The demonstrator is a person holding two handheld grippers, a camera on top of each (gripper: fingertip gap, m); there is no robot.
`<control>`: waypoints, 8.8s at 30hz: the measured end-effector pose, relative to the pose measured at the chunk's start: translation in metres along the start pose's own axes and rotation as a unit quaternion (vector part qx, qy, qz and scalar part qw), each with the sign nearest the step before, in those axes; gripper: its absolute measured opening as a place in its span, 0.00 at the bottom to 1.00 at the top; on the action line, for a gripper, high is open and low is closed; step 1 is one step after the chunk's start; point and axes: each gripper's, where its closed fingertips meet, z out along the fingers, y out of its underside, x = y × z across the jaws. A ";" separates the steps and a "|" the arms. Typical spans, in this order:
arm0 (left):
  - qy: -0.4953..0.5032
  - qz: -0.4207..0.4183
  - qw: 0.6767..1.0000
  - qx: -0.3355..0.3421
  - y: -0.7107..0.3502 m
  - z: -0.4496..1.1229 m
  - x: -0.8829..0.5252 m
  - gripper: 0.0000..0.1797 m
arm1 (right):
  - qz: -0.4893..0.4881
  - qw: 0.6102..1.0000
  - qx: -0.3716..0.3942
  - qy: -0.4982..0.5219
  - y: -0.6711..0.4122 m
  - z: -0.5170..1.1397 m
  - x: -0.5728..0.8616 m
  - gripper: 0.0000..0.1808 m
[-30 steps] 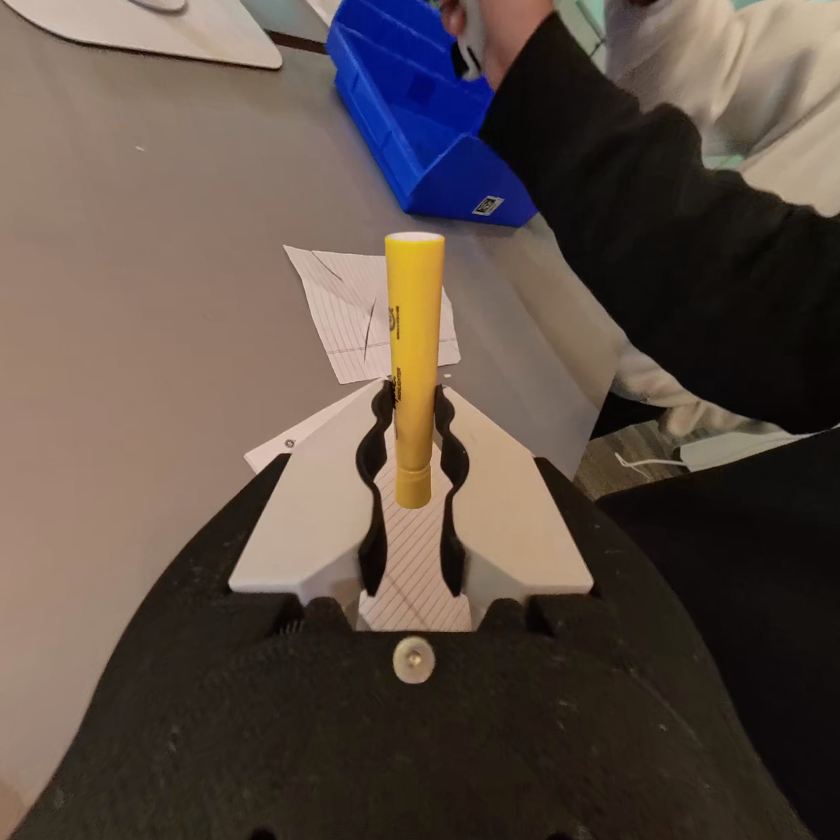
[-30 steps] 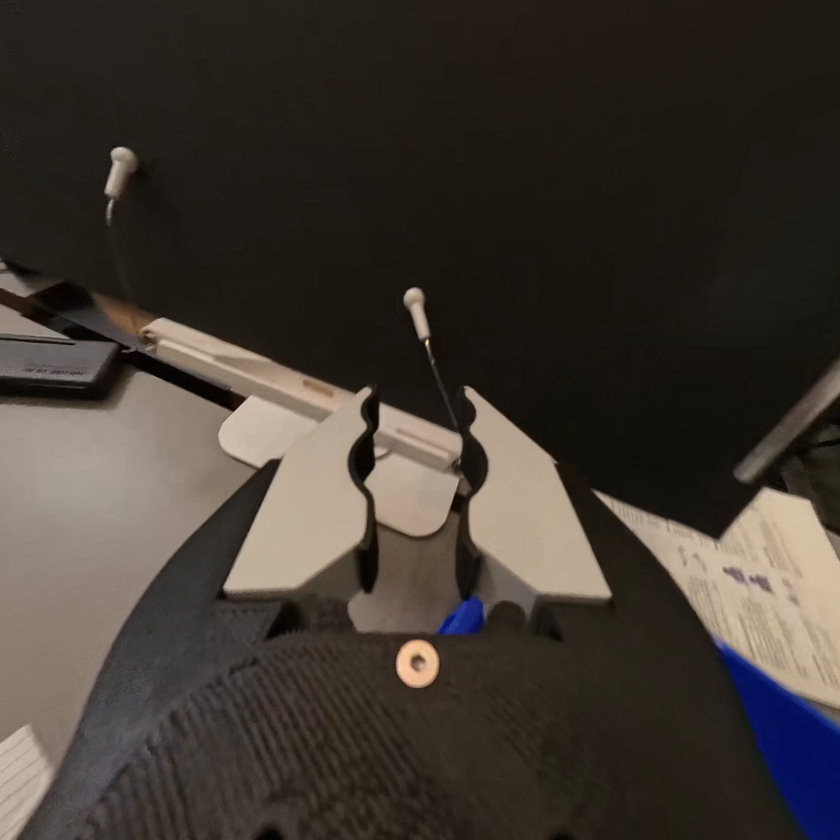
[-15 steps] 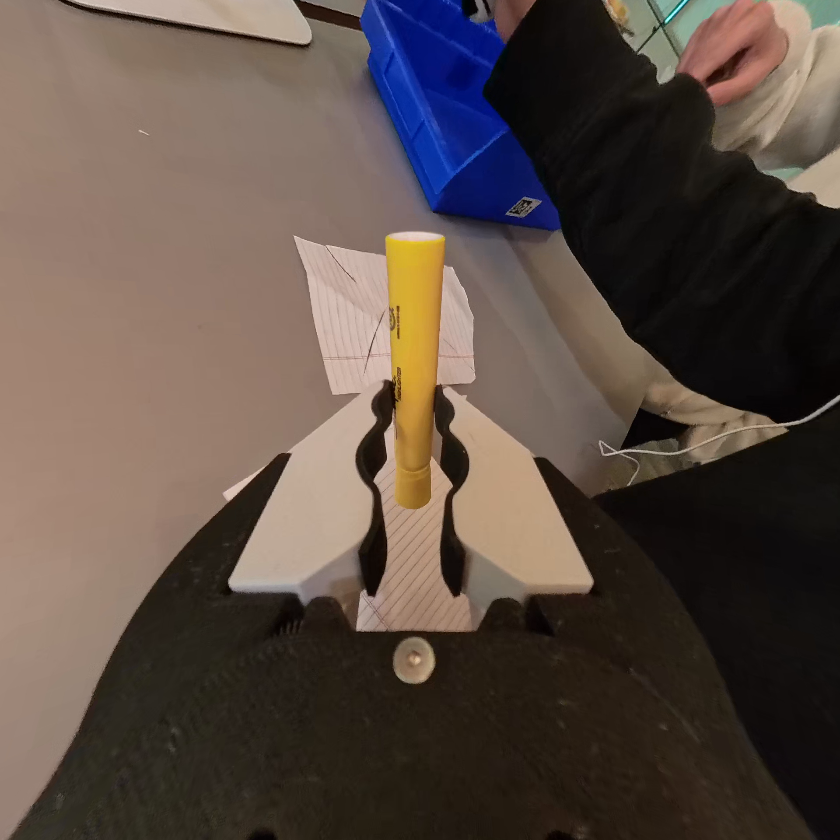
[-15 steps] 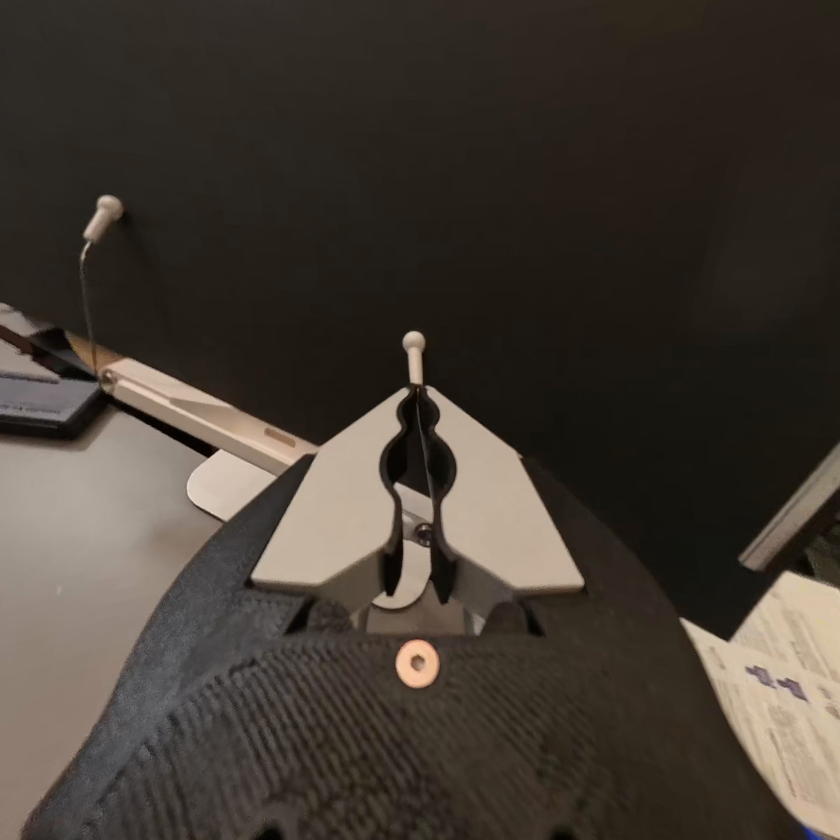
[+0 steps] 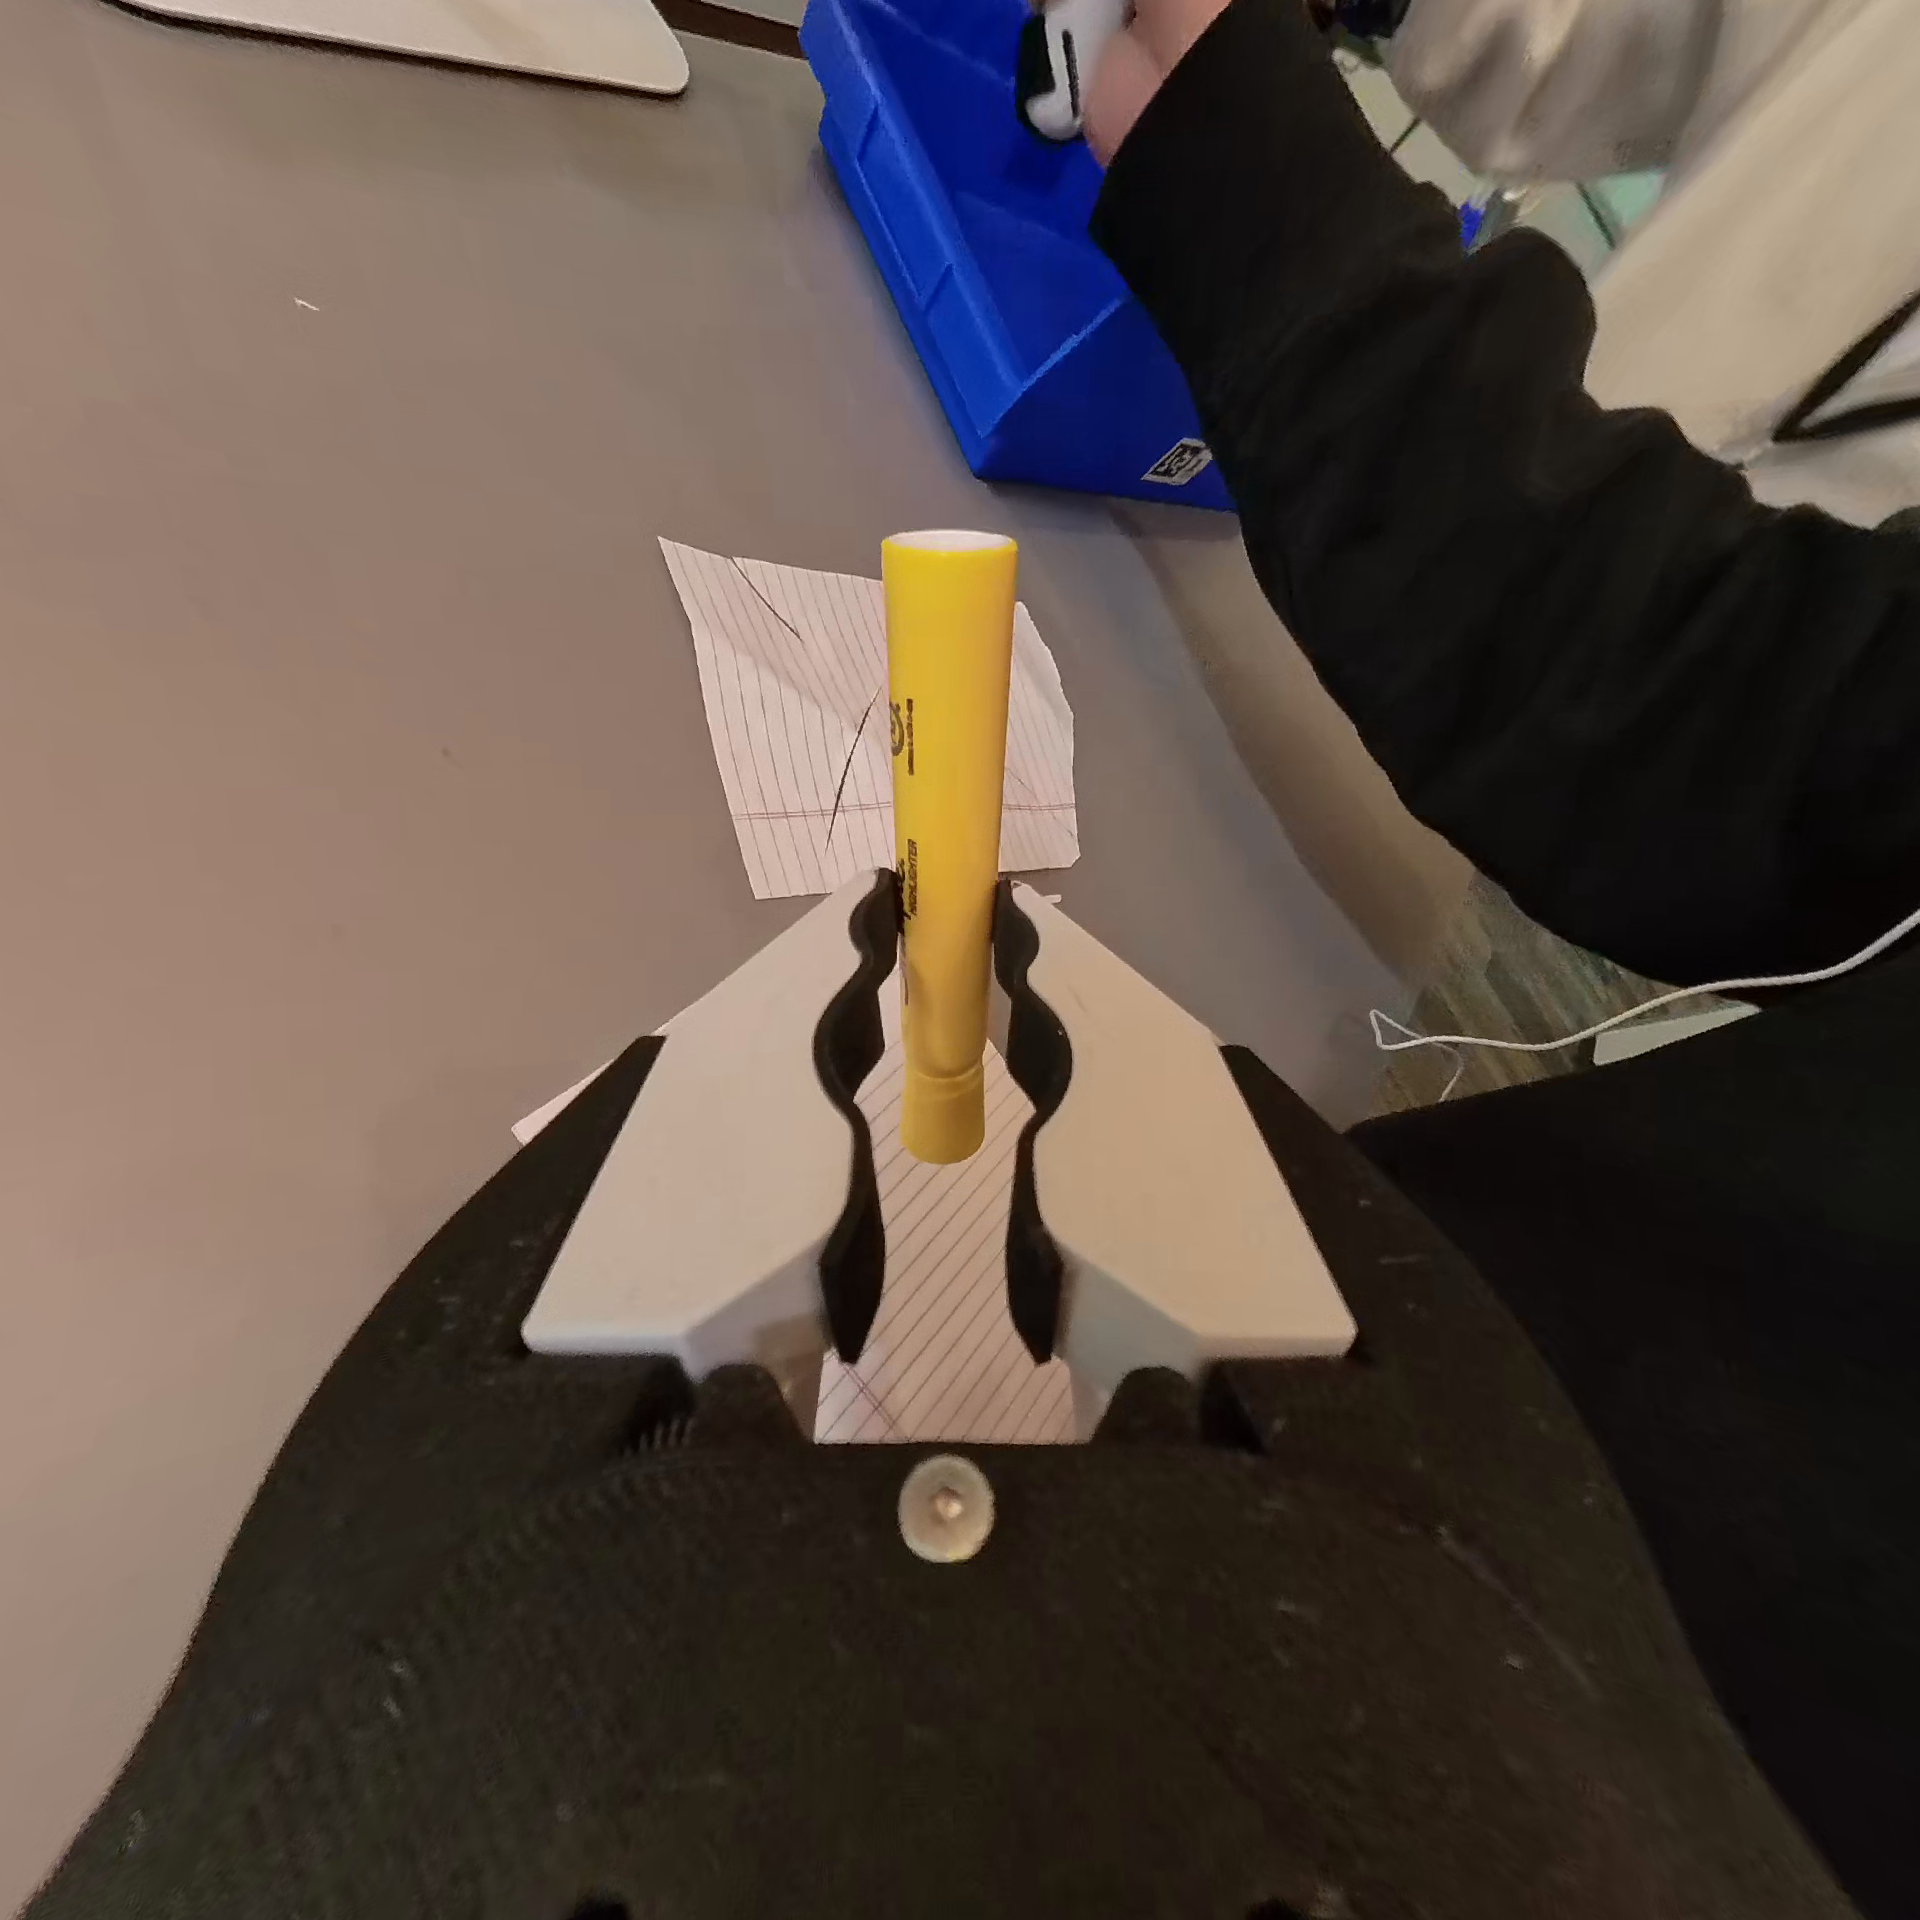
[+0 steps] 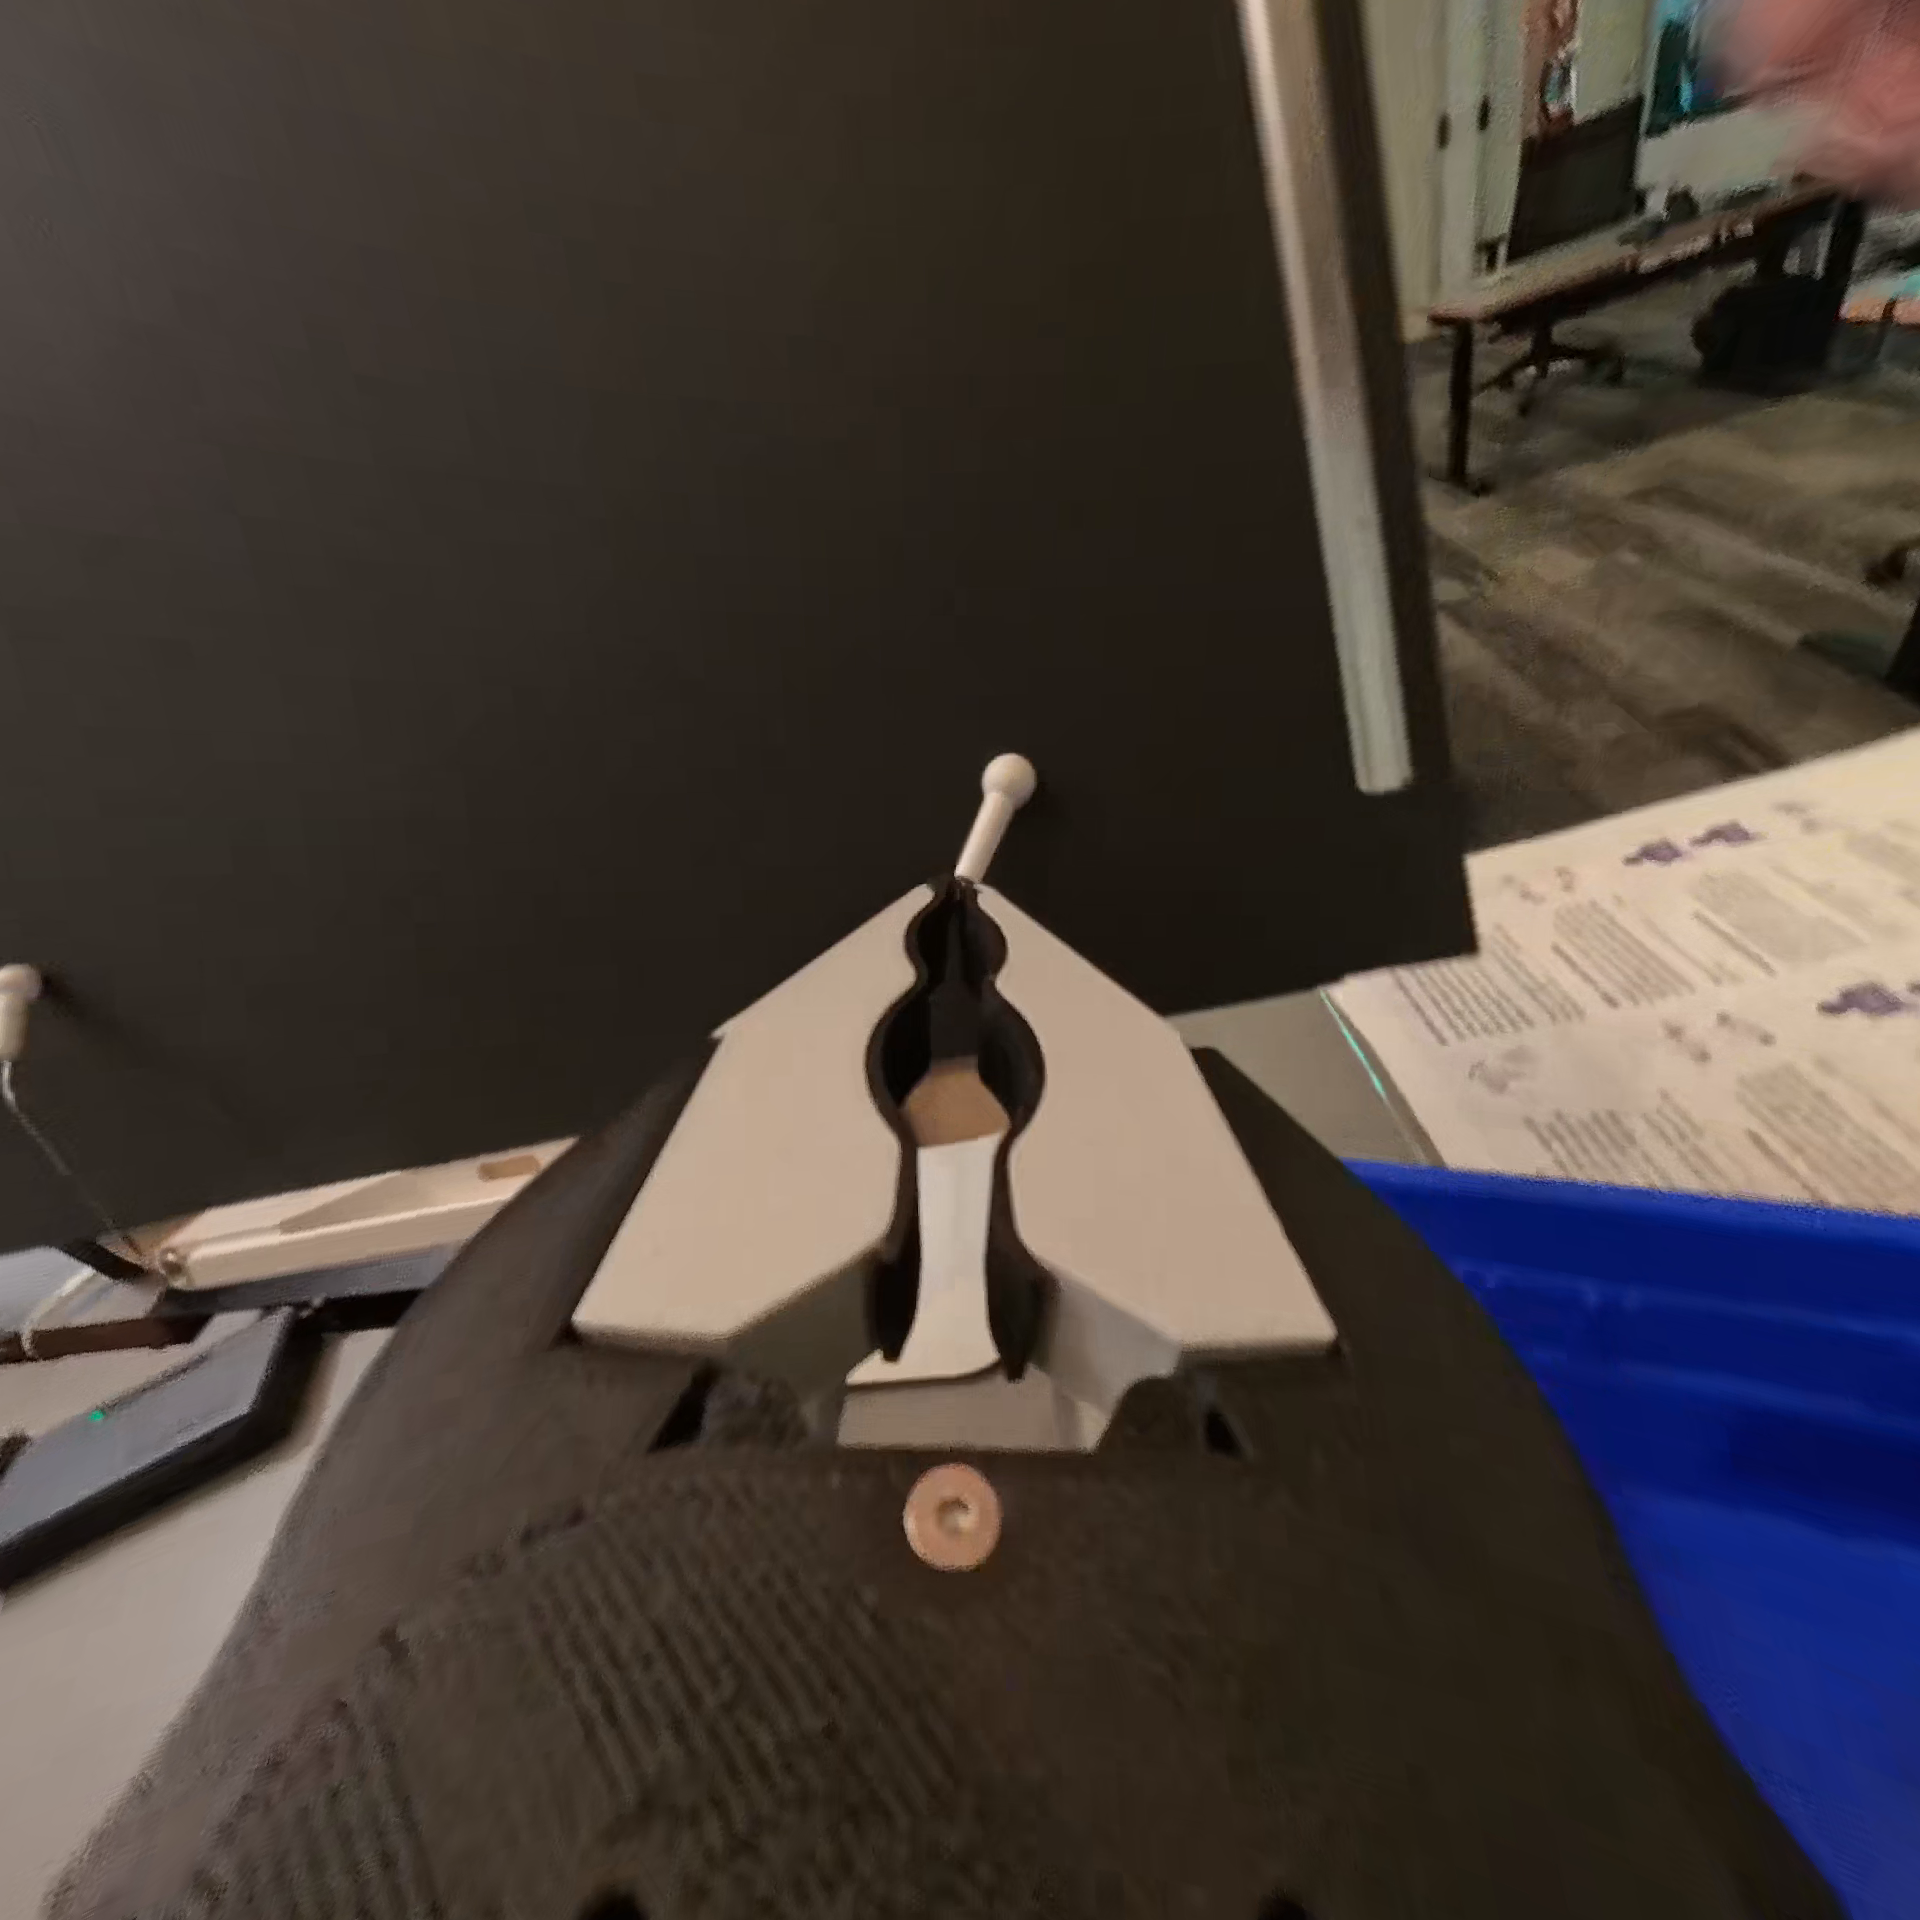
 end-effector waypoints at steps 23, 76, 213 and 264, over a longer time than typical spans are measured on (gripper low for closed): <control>0.014 -0.003 1.000 -0.004 0.001 0.007 0.006 0.08 | -0.147 0.977 -0.071 -0.135 0.035 0.009 -0.094 0.00; 0.033 -0.011 0.999 0.036 0.001 -0.007 0.016 0.08 | 0.269 0.919 -0.254 -0.135 0.065 0.040 -0.043 0.08; -0.030 -0.003 0.981 0.193 -0.010 -0.252 -0.054 0.08 | -0.074 0.960 -0.223 -0.154 0.245 0.115 -0.469 0.38; 0.076 -0.025 0.972 0.220 -0.027 -0.359 -0.180 0.08 | -0.210 0.869 -0.442 -0.069 0.287 0.188 -0.496 0.34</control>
